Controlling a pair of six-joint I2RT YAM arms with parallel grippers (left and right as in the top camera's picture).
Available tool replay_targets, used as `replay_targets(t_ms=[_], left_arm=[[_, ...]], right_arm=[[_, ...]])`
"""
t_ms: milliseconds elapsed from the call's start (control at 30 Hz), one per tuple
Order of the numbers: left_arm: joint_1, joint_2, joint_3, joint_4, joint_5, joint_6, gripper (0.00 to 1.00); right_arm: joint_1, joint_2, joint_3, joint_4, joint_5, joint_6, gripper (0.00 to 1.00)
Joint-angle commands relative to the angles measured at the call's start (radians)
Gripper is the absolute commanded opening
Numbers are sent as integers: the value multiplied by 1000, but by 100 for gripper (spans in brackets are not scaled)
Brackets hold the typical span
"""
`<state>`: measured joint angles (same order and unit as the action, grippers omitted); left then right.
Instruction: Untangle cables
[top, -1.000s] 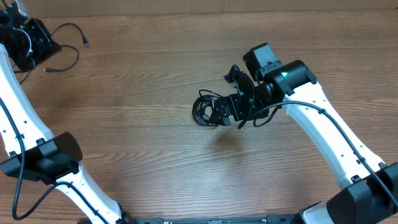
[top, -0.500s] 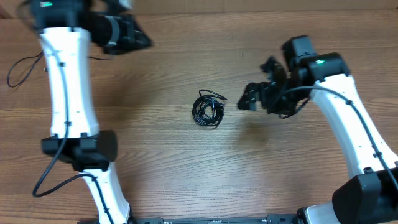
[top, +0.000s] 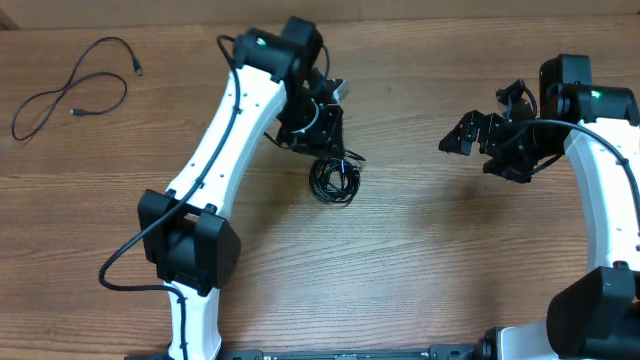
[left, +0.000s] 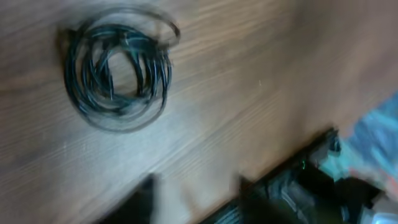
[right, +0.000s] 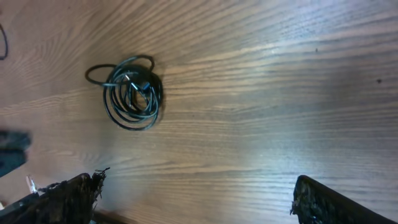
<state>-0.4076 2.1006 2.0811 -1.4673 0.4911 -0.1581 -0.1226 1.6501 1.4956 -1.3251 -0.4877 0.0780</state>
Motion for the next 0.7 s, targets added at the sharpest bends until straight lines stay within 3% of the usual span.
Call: replay_targets(t_ms=[0,167,267,400,533,600,667], left_arm=[[0,-29,-69,88,-31,-121,100],[36,-27,-138,127,-92,-210,100],[128,-27,-142,61,-206,-346,100],[221,-27,-142,46,-203,-375,99],[293,-27,-143,23,-215,-395,100],[306,-27,-150,-1,-267,-395,100],[309,-28,-156,-8,-352,-395,100]], right_arm=[[5,-34,-2,15,-14,0,100],[7,-34,-3,42,-14,0,100],[40,-32,-3,75,-14,0,100],[107,-29,-3,127,-13,-46,100],[238,-3,-3,181,20,-187,98],[300,14,-3,240,92,-191,88],[350,34,-3,290,106,-180,91]])
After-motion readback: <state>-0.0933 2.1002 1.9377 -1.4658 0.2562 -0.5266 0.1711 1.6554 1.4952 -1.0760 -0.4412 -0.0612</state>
